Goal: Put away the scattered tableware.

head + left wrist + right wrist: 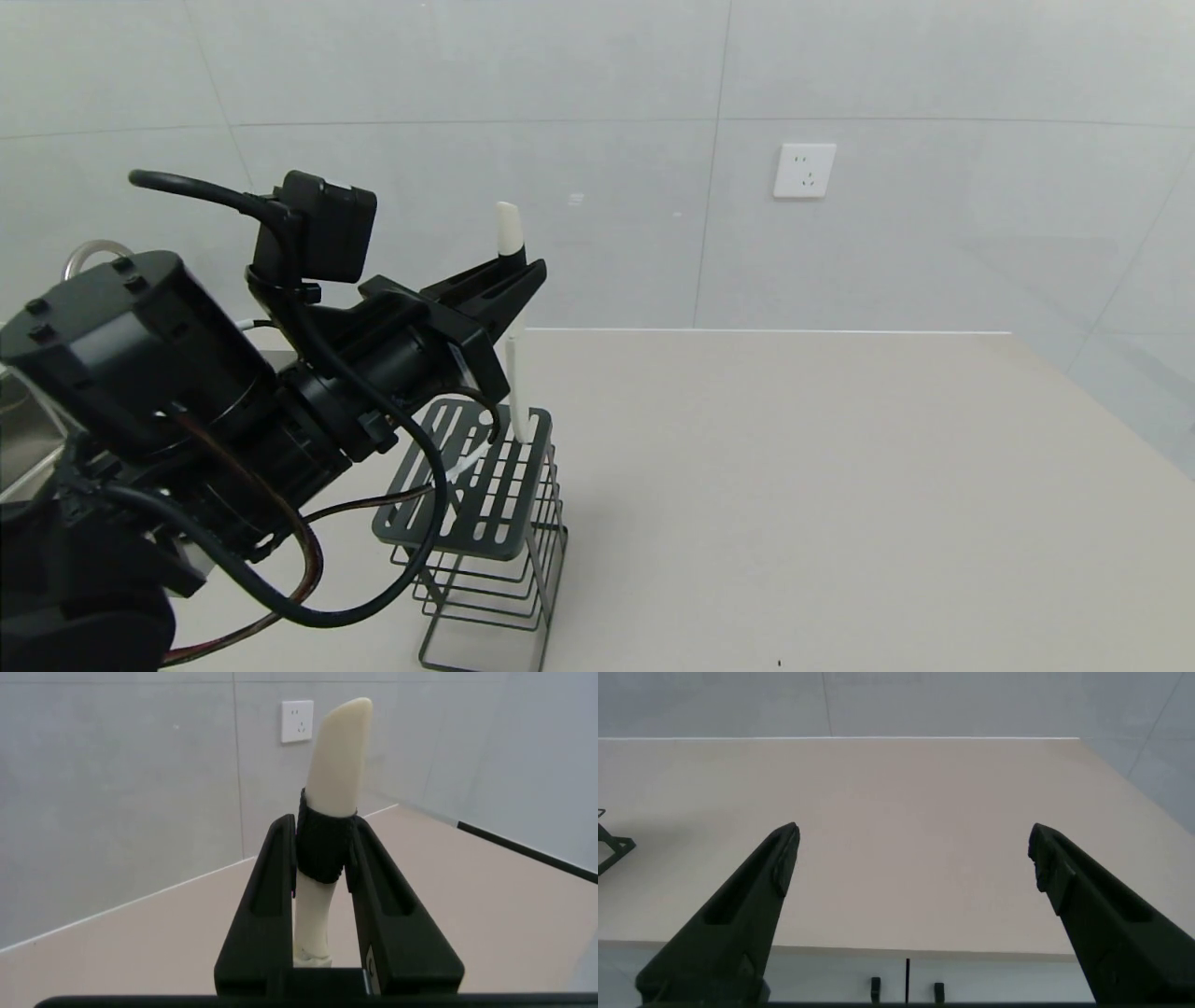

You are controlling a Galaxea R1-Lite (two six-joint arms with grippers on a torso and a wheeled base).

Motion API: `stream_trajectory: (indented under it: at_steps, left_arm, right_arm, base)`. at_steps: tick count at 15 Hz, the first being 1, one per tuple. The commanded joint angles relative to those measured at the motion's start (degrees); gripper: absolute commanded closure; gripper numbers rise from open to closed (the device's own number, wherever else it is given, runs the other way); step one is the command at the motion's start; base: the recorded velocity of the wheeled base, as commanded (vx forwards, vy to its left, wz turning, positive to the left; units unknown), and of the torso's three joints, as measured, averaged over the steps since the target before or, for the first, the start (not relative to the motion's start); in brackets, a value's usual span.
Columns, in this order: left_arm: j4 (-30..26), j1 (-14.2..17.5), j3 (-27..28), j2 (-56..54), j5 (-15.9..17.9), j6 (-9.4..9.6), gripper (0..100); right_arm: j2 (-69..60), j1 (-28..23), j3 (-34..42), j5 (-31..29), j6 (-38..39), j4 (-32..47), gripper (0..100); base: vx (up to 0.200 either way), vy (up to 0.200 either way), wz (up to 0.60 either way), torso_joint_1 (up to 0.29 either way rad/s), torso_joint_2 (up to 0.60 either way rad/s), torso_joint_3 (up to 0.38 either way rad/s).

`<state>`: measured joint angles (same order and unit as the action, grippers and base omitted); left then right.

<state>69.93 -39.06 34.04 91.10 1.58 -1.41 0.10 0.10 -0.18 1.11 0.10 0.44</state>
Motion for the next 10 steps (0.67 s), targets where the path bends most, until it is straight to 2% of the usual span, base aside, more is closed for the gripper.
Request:
stream_trajectory:
  at_steps: [1, 10]
  left_arm:
    - [-0.1, 0.0, -0.2, 0.4, 0.0, -0.08, 100]
    - [-0.1, 0.0, -2.4, 0.5, 0.0, -0.08, 100]
  right_arm:
    - [0.1, 0.0, 0.0, 0.0, 0.0, 0.0, 0]
    - [0.1, 0.0, 0.0, 0.0, 0.0, 0.0, 0]
  base:
    - [0.000, 0.000, 0.00, 0.000, 0.00, 0.000]
    - [0.000, 0.000, 0.00, 0.000, 0.00, 0.000]
